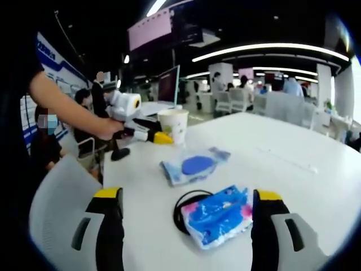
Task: Arrange the tabletop items into an orderly group along one side of the table until the central work area is clear of visible clutter.
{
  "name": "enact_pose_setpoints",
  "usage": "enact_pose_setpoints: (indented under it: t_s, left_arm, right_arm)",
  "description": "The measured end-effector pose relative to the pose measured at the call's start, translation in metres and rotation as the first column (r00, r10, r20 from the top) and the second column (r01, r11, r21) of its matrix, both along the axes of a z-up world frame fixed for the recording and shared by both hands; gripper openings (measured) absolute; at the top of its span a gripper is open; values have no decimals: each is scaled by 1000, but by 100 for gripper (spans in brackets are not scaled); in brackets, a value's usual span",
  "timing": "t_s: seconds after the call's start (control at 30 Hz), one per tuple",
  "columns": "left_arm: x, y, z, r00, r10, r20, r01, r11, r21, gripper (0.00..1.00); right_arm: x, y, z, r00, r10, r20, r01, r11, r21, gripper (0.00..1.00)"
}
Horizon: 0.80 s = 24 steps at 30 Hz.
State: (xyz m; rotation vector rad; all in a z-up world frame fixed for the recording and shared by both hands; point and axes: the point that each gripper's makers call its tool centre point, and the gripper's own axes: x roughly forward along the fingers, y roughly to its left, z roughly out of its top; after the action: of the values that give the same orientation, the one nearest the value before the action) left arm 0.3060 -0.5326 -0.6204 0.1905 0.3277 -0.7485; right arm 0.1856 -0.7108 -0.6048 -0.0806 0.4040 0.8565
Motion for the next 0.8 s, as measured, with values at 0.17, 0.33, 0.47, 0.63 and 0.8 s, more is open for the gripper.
enact_pose_setpoints:
  t_s: [0.17,0.33,0.47,0.63,0.8]
  left_arm:
    - [6,6,-3,1000,21,1,-21,1000,-6,34]
    - [10,9,-8,1000,30,-7,-30,1000,-9,34]
    - [15,12,-12,999,38,-10,-38,999,-6,34]
    - [23,19,-14,999,55,-4,-55,999,-3,34]
    - [33,26,-21,997,77,-2,-77,997,4,34]
  right_arm:
    - [-1,-2,-4,1000,-5,-11,5,1000,-9,92]
    - [-2,-4,-9,1000,-7,-22,6,1000,-20,91]
    - [-1,-6,-12,999,-10,-30,10,1000,-25,92]
    - [0,-5,-15,999,-4,-38,3,999,-43,92]
    - [2,-6,-20,999,-1,-48,-2,998,-57,92]
